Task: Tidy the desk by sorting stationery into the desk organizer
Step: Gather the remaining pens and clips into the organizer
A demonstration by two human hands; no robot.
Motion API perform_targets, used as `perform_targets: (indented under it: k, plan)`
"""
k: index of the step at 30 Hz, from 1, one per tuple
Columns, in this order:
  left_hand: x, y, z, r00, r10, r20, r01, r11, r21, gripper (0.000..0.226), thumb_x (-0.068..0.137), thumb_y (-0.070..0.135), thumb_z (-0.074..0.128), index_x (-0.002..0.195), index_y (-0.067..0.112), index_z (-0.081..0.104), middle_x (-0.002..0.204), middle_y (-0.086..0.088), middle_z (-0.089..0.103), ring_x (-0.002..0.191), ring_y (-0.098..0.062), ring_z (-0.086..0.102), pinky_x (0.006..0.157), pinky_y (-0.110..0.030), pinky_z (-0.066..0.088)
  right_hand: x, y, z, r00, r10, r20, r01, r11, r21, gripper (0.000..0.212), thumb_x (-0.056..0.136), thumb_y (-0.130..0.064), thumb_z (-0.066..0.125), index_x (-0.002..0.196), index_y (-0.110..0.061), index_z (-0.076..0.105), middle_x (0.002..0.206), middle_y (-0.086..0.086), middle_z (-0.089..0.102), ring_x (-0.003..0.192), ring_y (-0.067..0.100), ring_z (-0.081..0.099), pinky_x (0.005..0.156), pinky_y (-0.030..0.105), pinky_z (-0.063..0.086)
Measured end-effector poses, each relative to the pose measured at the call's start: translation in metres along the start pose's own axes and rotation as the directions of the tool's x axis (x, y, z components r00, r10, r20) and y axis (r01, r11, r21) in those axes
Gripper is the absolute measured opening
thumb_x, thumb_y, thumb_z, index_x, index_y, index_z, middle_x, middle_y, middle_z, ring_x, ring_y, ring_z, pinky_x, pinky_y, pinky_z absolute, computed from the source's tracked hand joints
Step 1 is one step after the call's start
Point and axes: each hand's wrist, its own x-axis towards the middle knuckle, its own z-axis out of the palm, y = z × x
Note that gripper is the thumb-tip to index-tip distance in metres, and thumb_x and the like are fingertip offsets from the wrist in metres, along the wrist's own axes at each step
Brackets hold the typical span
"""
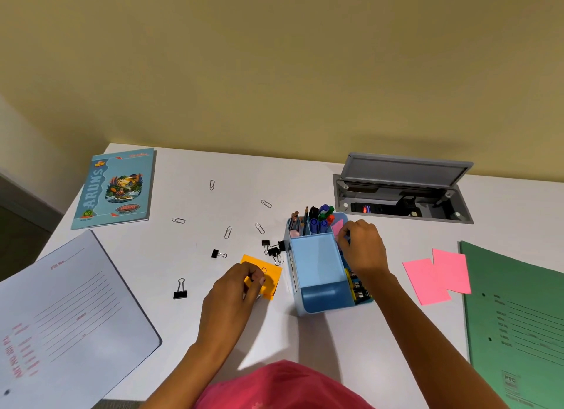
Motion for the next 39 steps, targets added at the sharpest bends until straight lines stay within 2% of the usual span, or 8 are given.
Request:
perform_targets:
  k: [3,7,11,14,17,23,31,39]
  plan:
    - [0.000,0.001,-0.001,1.000,0.006,-0.002,-0.006,1.000,0.002,0.011,0.092,0.042,0.049,0.086,0.035,0.053,0.084,0.015,0.062,0.074,-0.005,0.060,0.061,-0.033,0.050,0.006,-0.003,-0.005,0.999,0.001,-0.045,-0.001,1.000,0.001,0.026,0.097,-0.026,0.048,0.108,-0.009,0.063,0.106,0.010,0.063,0.095,0.022,0.056,0.080,0.029,0.048]
    - [-0.001,0.000,-0.002,1.000,0.007,-0.006,-0.007,1.000,0.009,0.010,0.093,0.043,0.047,0.087,0.036,0.052,0.084,0.017,0.062,0.075,-0.005,0.060,0.060,-0.032,0.050,0.010,-0.003,-0.013,0.998,0.011,-0.067,-0.007,0.998,0.066,0.022,0.097,-0.022,0.050,0.106,-0.007,0.063,0.105,0.010,0.062,0.094,0.022,0.058,0.078,0.028,0.049]
    - [-0.002,0.000,0.000,1.000,0.008,-0.002,-0.008,1.000,0.011,0.011,0.093,0.042,0.047,0.087,0.035,0.053,0.084,0.015,0.062,0.074,-0.005,0.060,0.060,-0.032,0.050,0.010,0.001,-0.015,0.998,0.030,0.061,-0.034,0.997,0.068,0.015,0.094,-0.016,0.053,0.095,-0.009,0.067,0.097,0.010,0.066,0.082,0.021,0.061,0.070,0.028,0.052]
    - [-0.002,0.000,0.000,1.000,0.006,0.001,-0.006,1.000,0.011,0.010,0.093,0.042,0.048,0.087,0.035,0.052,0.084,0.016,0.062,0.074,-0.005,0.060,0.060,-0.033,0.050,0.004,0.002,-0.013,0.984,0.033,0.173,-0.042,0.998,0.047,0.014,0.092,-0.017,0.058,0.099,-0.009,0.067,0.100,0.009,0.067,0.086,0.021,0.062,0.073,0.027,0.052]
    - [-0.001,0.000,0.000,1.000,0.003,0.000,-0.003,1.000,0.017,0.011,0.093,0.042,0.047,0.086,0.036,0.052,0.083,0.016,0.062,0.075,-0.005,0.060,0.060,-0.034,0.050,-0.005,0.002,-0.009,0.974,0.024,0.225,-0.037,0.998,0.057,0.014,0.088,-0.018,0.065,0.100,-0.010,0.068,0.102,0.008,0.065,0.089,0.022,0.061,0.076,0.027,0.050]
    - [-0.001,0.002,0.000,1.000,0.004,0.015,-0.005,1.000,0.009,0.011,0.093,0.041,0.047,0.086,0.035,0.052,0.084,0.015,0.062,0.074,-0.006,0.060,0.061,-0.034,0.050,-0.007,0.004,-0.008,0.977,0.048,0.210,-0.070,0.992,0.101,0.010,0.087,-0.009,0.065,0.097,-0.009,0.068,0.100,0.010,0.066,0.087,0.021,0.061,0.072,0.021,0.044]
    - [-0.001,0.004,-0.001,1.000,0.007,0.017,-0.007,1.000,-0.005,0.011,0.093,0.041,0.048,0.085,0.034,0.053,0.083,0.016,0.062,0.074,-0.006,0.060,0.061,-0.033,0.050,-0.007,0.004,-0.024,0.987,0.095,0.133,-0.115,0.981,0.158,0.009,0.085,0.000,0.065,0.090,-0.005,0.069,0.095,0.012,0.067,0.080,0.019,0.058,0.068,0.022,0.042]
    - [-0.001,0.004,-0.002,1.000,-0.007,0.019,0.007,1.000,0.001,0.011,0.093,0.039,0.049,0.084,0.034,0.052,0.083,0.016,0.062,0.074,-0.006,0.060,0.060,-0.032,0.048,-0.012,0.000,-0.029,0.988,0.087,0.130,-0.110,0.978,0.178,0.008,0.085,-0.003,0.066,0.092,-0.005,0.069,0.097,0.012,0.067,0.079,0.016,0.054,0.070,0.022,0.041]
